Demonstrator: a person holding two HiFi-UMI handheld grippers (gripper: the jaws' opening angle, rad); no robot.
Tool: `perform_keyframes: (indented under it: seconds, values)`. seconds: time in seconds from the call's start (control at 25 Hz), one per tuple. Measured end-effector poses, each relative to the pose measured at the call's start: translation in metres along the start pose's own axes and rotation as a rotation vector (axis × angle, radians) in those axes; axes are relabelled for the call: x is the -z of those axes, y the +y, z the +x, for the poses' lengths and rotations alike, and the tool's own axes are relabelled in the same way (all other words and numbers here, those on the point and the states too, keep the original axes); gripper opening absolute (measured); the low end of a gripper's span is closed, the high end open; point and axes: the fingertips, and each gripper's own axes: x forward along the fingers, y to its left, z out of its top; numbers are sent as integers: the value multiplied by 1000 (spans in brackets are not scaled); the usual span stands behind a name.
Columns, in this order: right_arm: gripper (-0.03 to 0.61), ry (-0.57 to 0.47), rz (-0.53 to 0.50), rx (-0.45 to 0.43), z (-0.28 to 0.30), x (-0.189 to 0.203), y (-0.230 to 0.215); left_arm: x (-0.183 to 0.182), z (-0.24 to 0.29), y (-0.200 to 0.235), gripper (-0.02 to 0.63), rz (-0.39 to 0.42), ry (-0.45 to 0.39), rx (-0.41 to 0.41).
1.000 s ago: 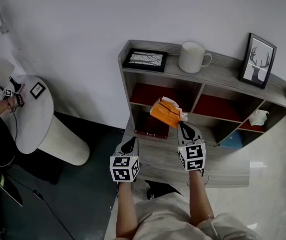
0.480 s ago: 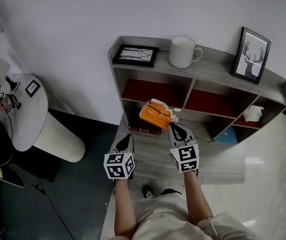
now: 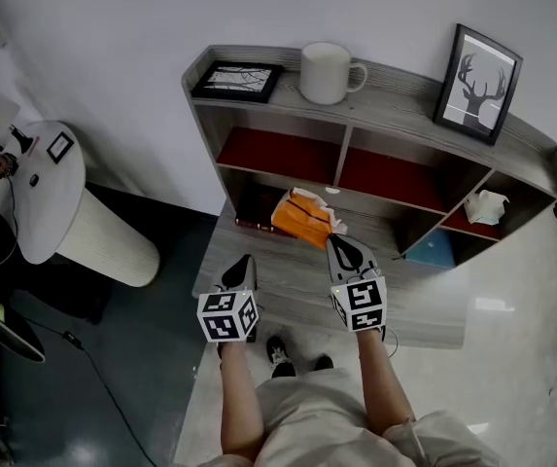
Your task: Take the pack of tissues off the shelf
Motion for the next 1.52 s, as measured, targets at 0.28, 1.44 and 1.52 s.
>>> perform_keyframes:
  seconds: [0.28, 1.44, 1.52]
  values:
    - [21, 5, 62, -64, -31, 24, 4, 22, -33, -35, 8, 21, 5, -46]
    - [21, 78, 164, -245, -105, 106, 19, 84, -57, -119, 8, 92, 27, -15]
    - [21, 70, 171, -241, -103, 104, 18, 83, -57, -119, 8, 107, 31, -14]
